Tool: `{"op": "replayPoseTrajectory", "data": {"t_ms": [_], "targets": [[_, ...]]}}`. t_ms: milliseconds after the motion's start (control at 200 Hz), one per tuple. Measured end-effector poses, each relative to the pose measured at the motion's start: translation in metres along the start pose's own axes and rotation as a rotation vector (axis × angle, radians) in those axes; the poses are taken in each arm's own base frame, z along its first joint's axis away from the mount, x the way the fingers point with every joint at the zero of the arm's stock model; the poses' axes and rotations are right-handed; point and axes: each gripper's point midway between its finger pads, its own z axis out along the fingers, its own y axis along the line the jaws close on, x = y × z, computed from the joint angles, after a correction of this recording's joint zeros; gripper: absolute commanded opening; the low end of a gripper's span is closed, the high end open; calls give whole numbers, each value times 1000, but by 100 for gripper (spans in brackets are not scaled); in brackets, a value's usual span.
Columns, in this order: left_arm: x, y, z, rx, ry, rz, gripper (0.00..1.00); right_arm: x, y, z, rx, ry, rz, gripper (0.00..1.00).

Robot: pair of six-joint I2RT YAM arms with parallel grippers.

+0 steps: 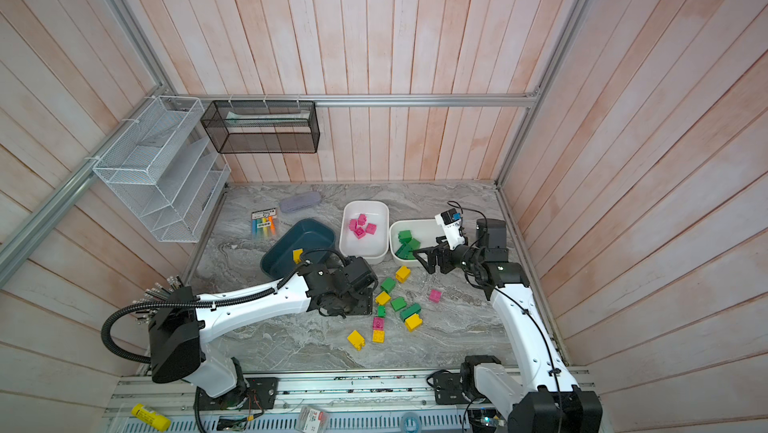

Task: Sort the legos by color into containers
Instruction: 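Lower the left gripper to the pile and grasp a yellow brick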

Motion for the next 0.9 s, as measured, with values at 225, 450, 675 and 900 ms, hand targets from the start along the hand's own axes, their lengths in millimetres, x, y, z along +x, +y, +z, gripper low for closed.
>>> {"op": "replayPoseTrajectory", "data": {"t_ms": [225,450,675,900], "targets": [[32,6,13,-80,16,-163,73,5,12,9,-43,12,6,98],[56,28,31,-143,31,-283,71,8,20,13,-68,23,11,98],[69,29,40,-135,40,-358,68,25,27,21,-101,58,37,97],[74,26,48,-112,44,-412,61,30,31,22,-108,73,53,97]]}}
